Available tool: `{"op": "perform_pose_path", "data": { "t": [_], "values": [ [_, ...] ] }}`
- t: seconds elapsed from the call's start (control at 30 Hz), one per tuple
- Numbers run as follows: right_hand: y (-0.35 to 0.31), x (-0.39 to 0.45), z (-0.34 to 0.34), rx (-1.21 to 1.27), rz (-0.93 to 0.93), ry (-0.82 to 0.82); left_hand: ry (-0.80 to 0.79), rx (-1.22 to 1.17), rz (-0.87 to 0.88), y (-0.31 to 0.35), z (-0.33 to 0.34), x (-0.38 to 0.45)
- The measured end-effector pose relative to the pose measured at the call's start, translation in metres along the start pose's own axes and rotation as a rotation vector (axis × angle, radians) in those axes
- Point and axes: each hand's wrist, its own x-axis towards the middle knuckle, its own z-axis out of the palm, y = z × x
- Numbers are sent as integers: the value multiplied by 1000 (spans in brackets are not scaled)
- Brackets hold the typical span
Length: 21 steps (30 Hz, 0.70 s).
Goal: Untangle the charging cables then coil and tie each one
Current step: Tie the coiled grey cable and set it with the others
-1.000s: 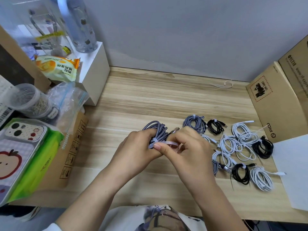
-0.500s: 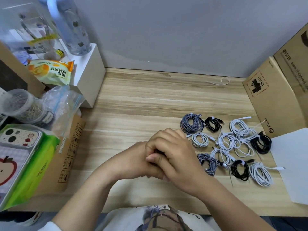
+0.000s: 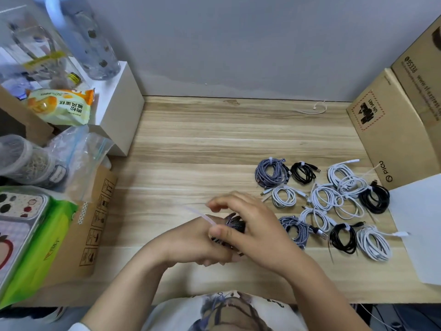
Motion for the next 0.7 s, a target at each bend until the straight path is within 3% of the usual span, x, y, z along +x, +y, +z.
{"op": "perform_pose_path", "data": {
  "t": [0.1,0.2,0.33,0.5,0.57,0.7],
  "values": [
    [23,-19,-4,96,136,-140,-10,-81,16,-6,0,1],
    [38,-32,-4,194,227,-93,24,-207,82,-6,6,8],
    [50,-45,-1,227,351,13,368,-230,105,-15,17,22],
    [69,-47,-6,354,421,-44,467,60,162,-29,24,40],
    [81,-43,-8,315,437,-63,483,-6,147,-36,28,53],
    [114,-27,0,-7,477,-63,466,-124,36,-51,39,87]
  ]
}}
